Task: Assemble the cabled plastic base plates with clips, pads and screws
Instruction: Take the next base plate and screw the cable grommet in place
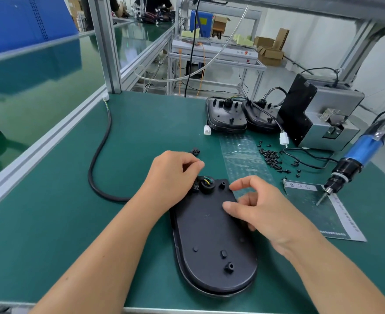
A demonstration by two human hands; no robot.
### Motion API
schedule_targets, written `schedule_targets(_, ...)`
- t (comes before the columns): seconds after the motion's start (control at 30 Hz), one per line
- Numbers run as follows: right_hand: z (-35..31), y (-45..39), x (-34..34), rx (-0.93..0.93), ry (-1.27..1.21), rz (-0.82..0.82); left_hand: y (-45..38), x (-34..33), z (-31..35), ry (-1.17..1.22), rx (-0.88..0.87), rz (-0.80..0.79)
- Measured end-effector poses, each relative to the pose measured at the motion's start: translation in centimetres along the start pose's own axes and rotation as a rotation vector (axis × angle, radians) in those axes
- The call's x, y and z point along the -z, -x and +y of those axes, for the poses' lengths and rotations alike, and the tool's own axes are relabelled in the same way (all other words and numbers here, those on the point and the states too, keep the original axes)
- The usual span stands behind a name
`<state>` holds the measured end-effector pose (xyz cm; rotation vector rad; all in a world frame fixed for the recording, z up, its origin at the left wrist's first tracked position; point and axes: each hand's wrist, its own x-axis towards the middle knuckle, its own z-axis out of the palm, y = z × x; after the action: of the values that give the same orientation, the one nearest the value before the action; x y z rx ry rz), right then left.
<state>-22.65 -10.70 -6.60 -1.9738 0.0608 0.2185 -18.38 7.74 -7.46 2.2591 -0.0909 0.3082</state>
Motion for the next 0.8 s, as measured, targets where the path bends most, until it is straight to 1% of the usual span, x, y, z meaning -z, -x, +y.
schedule_targets(0.07,0.2,-0.1,0.2,-0.004,-0.015,-0.007,-0.6,1.8,-0.1,0.008,0.020,0.119)
schedule_targets(0.1,0.2,0.0,0.3,-0.009,-0.024,-0.009,-1.2,2.9,-0.7,-0.038,0.052,0.191)
schedule_targets(0.13,0.3,0.0,0.5,-0.011,-0.030,-0.011,-2.0,4.2,-1.7,-0.129,0.108,0.250)
schedule_targets(0.17,0.3,0.0,0.5,-0.011,-0.036,-0.012,-2.9,5.6,-2.9,-0.267,0.195,0.276)
schedule_targets(0.23,0.5,0.0,0.5,0.001,-0.030,-0.018,-4.1,8.0,-5.3,-0.578,0.442,0.223)
schedule_targets(0.27,0.6,0.1,0.4,0.012,-0.022,-0.016,-4.2,8.6,-6.2,-0.656,0.555,0.172)
schedule_targets(0.3,0.7,0.1,0.4,0.020,-0.014,-0.009,-4.2,8.9,-6.9,-0.669,0.631,0.142)
schedule_targets(0.37,0.7,0.0,0.4,0.032,-0.007,0.007,-4.1,9.1,-8.0,-0.631,0.659,0.179)
schedule_targets(0.43,0.7,0.0,0.3,0.036,0.006,0.013,-4.3,9.6,-8.9,-0.559,0.626,0.215)
schedule_targets(0.5,0.7,0.1,0.2,0.035,0.009,0.019,-4.3,10.6,-9.2,-0.462,0.621,0.217)
schedule_targets(0.57,0.7,0.2,0.2,0.032,0.023,0.031,-4.1,12.0,-8.6,-0.224,0.646,0.209)
schedule_targets(0.63,0.6,0.3,0.3,0.030,0.039,0.034,-3.3,13.5,-6.8,0.120,0.622,0.178)
schedule_targets(0.67,0.6,0.4,0.3,0.038,0.038,0.029,-2.7,14.3,-5.5,0.256,0.568,0.173)
schedule_targets(0.73,0.6,0.7,0.2,0.068,0.044,0.025,-1.5,15.7,-2.2,0.438,0.398,0.129)
schedule_targets(0.8,0.3,1.1,0.1,0.132,0.105,0.074,0.3,16.6,1.8,0.590,0.223,0.009)
